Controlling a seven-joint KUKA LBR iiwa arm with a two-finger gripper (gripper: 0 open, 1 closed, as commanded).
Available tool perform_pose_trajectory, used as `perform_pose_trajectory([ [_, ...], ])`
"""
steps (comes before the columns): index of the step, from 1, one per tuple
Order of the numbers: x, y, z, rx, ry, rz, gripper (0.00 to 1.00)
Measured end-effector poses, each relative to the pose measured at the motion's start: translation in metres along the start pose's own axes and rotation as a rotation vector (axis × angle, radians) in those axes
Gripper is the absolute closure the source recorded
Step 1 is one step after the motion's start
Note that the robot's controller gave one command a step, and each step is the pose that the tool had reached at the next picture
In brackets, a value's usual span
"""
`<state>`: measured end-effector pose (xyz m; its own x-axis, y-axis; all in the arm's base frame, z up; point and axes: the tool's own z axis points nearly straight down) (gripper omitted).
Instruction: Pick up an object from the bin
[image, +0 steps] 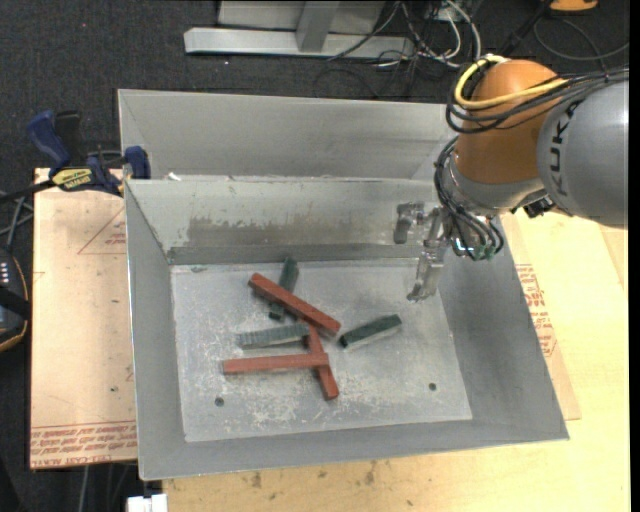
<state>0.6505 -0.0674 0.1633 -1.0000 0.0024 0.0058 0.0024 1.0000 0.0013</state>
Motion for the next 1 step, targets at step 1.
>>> perform_pose_trajectory([
  [1, -0.0018, 0.0001, -0.0053, 0.001, -0.008, -0.001, 0.00],
])
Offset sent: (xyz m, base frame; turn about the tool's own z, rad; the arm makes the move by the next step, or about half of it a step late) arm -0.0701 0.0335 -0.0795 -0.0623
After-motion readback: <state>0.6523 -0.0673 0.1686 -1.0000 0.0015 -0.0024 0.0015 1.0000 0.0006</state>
